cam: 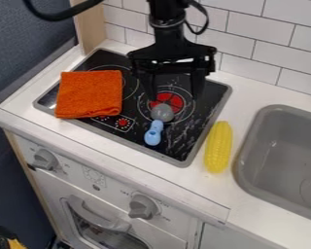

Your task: Put the orange cloth on the upper right side of the stove

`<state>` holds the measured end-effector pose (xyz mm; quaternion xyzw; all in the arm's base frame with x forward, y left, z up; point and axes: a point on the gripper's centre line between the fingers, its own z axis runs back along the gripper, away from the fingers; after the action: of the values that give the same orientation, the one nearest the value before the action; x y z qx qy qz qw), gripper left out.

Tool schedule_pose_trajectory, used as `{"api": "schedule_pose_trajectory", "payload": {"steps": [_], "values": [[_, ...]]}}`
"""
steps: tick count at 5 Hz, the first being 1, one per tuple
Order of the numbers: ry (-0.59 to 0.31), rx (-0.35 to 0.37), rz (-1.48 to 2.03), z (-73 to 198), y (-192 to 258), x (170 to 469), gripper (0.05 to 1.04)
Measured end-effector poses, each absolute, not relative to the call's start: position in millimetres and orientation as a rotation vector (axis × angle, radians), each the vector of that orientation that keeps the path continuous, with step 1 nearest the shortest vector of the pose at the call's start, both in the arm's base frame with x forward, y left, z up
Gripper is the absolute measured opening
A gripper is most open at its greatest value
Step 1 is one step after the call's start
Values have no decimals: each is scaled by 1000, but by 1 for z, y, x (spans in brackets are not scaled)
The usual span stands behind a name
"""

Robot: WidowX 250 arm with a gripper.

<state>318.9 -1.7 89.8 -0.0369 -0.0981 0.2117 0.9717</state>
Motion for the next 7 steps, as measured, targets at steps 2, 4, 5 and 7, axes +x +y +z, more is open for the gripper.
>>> {"api": "schedule_pose_trajectory", "payload": {"steps": [2,4,5,7], "values": [[-279,34,545,78,61,315,998],[-231,57,666,54,105,312,998],[-236,90,703,46,124,314,999],[-196,99,758,25,140,320,998]]}}
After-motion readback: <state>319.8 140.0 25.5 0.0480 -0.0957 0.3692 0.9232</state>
